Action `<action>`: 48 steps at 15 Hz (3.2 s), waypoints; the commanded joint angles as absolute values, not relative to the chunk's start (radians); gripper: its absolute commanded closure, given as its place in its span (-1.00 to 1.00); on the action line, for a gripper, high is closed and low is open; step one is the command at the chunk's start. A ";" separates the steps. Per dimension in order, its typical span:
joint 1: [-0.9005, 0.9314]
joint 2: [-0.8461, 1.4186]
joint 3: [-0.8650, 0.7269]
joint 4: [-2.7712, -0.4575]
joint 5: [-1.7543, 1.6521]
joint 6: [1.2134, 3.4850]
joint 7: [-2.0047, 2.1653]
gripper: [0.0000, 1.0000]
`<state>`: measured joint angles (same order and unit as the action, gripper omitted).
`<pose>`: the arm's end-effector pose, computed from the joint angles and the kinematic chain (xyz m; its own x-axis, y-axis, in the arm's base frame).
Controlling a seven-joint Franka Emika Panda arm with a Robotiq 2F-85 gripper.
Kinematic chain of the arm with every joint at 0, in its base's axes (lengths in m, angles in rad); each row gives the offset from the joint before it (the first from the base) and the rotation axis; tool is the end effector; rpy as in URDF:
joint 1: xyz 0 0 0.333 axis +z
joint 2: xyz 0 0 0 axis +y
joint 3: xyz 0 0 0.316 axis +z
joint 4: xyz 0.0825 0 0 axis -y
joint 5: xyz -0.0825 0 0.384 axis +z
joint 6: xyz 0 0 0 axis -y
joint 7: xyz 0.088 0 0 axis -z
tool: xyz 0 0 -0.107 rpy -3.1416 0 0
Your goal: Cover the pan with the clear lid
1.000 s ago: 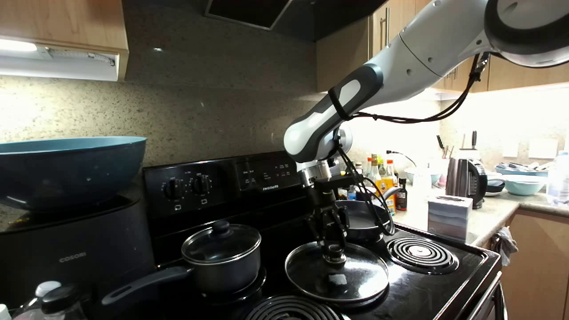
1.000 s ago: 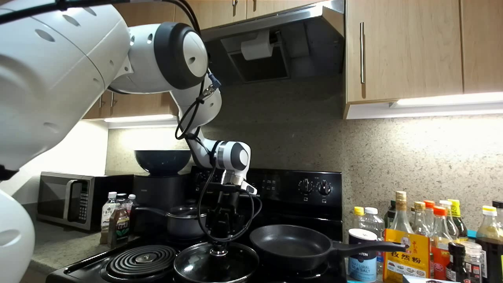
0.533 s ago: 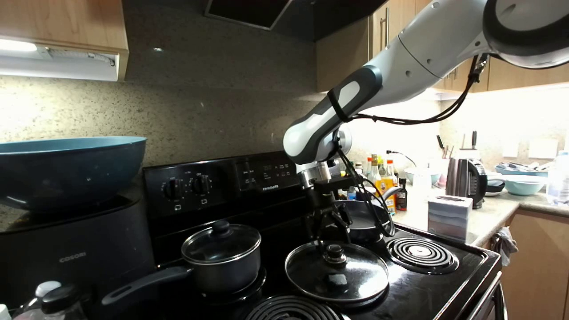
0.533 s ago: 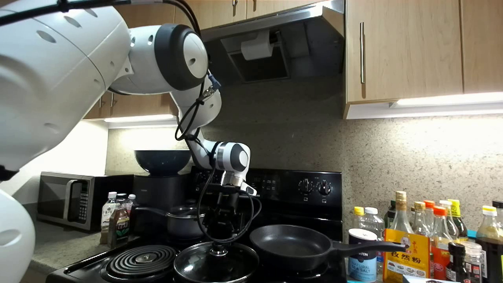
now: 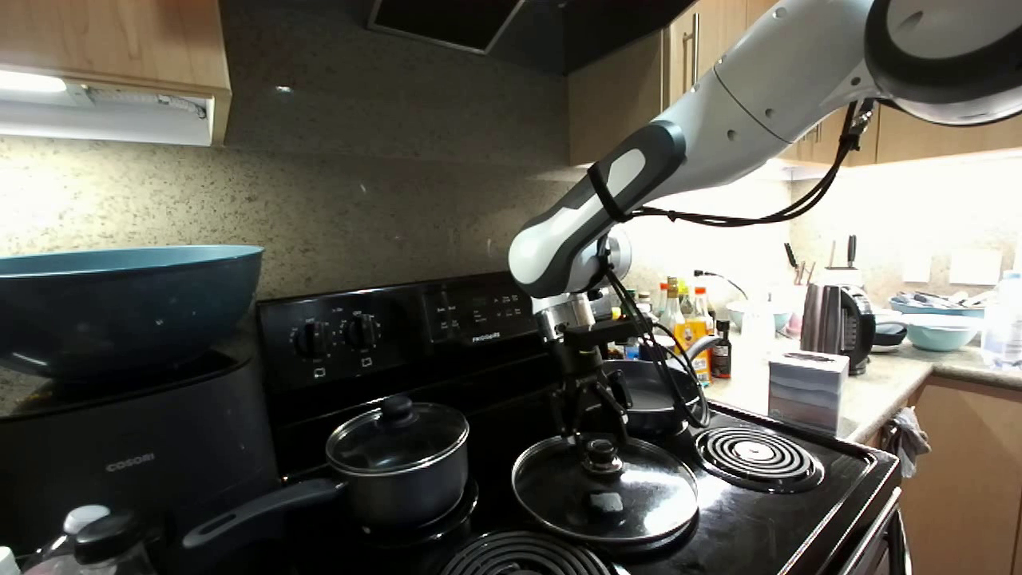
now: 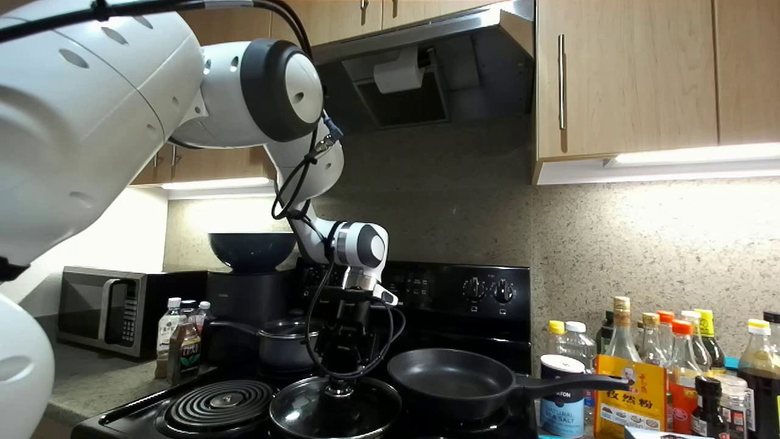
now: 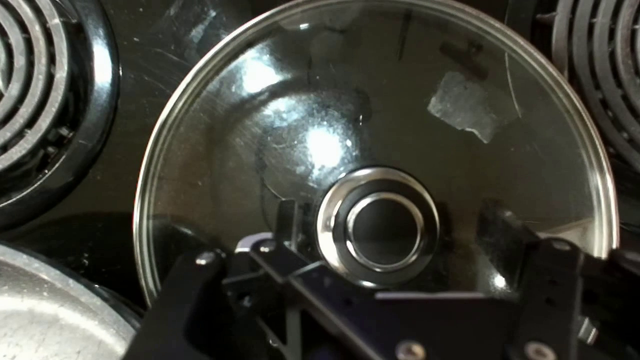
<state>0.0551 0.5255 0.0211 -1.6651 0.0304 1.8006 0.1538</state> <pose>0.6292 0.0494 0.2768 0.9202 -0.0887 -0.3812 -0.0864 -0.9960 0.0234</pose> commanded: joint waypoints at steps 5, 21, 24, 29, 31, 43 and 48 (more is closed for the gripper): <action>0.045 0.524 0.025 -1.663 0.052 1.770 0.122 0.33; 0.084 0.361 0.039 -1.755 0.044 1.764 0.193 0.50; 0.087 0.412 0.038 -1.713 0.032 1.775 0.182 0.00; 0.090 0.384 0.040 -1.734 0.036 1.768 0.183 0.50; 0.096 0.359 0.041 -1.748 0.031 1.790 0.192 0.50; 0.094 0.234 0.001 -1.750 -0.025 1.890 0.325 0.50; 0.044 0.225 -0.044 -1.739 0.023 1.935 0.385 0.50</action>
